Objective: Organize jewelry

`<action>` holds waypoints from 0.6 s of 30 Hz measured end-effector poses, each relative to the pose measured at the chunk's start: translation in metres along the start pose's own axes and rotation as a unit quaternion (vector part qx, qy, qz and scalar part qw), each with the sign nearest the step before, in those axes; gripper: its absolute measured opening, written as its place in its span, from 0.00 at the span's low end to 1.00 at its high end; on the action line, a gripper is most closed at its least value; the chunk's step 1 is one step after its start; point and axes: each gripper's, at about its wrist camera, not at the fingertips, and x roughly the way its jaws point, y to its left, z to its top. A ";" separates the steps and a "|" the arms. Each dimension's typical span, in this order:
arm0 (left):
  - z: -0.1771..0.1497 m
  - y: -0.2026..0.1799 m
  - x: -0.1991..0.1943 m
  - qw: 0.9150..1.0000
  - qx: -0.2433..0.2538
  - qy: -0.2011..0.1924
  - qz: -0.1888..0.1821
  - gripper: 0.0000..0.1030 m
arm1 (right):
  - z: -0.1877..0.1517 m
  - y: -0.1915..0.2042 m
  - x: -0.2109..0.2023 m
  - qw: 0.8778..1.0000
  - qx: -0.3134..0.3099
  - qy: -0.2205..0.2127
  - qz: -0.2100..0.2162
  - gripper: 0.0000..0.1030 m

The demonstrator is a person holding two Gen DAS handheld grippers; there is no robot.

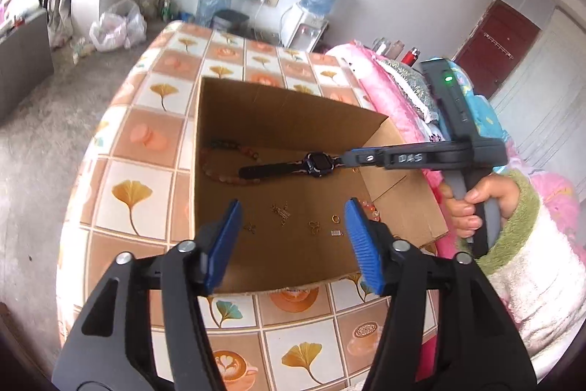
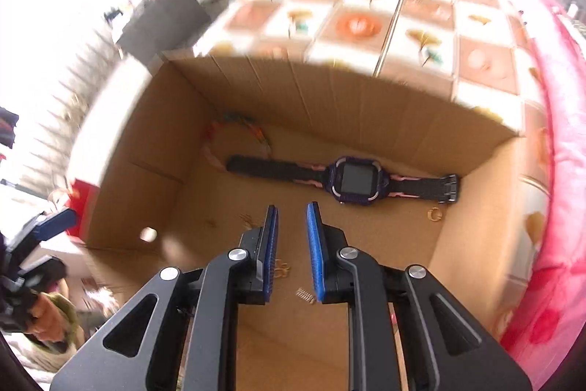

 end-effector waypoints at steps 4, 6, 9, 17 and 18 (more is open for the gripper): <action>-0.009 -0.009 -0.019 0.999 0.022 -0.038 0.011 0.69 | -0.027 0.004 -0.059 0.996 0.005 -0.084 0.009 0.28; -0.013 -0.008 -0.020 0.998 0.030 -0.051 0.031 0.75 | -0.042 -0.001 -0.078 0.993 0.013 -0.120 -0.005 0.33; -0.017 0.005 -0.008 0.996 0.016 -0.049 0.075 0.75 | -0.073 -0.029 -0.094 0.985 0.067 -0.155 -0.036 0.34; -0.024 0.037 0.041 0.996 -0.071 0.032 0.034 0.78 | -0.129 -0.086 -0.042 0.979 0.191 -0.061 0.031 0.38; -0.028 0.035 0.041 0.996 -0.070 0.031 0.037 0.78 | -0.131 -0.082 -0.043 0.981 0.180 -0.066 0.021 0.38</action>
